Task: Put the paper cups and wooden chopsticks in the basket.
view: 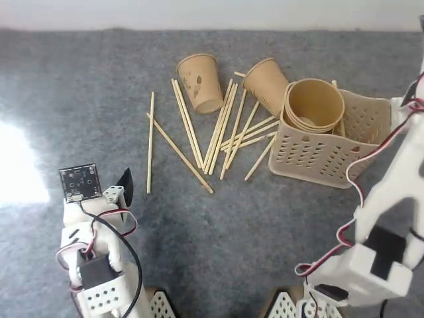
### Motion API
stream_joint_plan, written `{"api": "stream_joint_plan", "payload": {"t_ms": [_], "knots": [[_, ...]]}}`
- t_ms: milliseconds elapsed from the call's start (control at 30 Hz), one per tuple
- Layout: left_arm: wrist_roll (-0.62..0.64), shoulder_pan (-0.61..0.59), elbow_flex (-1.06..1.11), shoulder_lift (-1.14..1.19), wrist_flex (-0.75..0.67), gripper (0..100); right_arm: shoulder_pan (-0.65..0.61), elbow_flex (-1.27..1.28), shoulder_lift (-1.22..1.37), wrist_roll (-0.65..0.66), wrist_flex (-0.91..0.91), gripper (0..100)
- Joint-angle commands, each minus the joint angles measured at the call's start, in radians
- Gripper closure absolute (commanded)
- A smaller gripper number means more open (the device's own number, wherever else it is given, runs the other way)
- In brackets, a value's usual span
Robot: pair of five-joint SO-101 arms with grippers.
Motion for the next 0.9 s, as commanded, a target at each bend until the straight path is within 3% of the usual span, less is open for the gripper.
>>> {"api": "stream_joint_plan", "payload": {"t_ms": [0, 233, 467, 867], "knots": [[-0.012, 0.006, -0.005, -0.014, -0.008, 71, -0.010, -0.044, 0.021, 0.003, 0.028, 77.1], [-0.012, 0.006, -0.005, -0.014, -0.011, 71, -0.038, -0.072, -0.021, -0.046, 0.047, 76.9], [-0.012, 0.006, -0.005, -0.014, -0.009, 71, -0.168, -0.037, -0.134, -0.044, 0.084, 77.1], [-0.012, 0.006, -0.005, -0.014, -0.009, 71, -0.053, -0.012, 0.073, -0.044, 0.051, 77.2]]}}
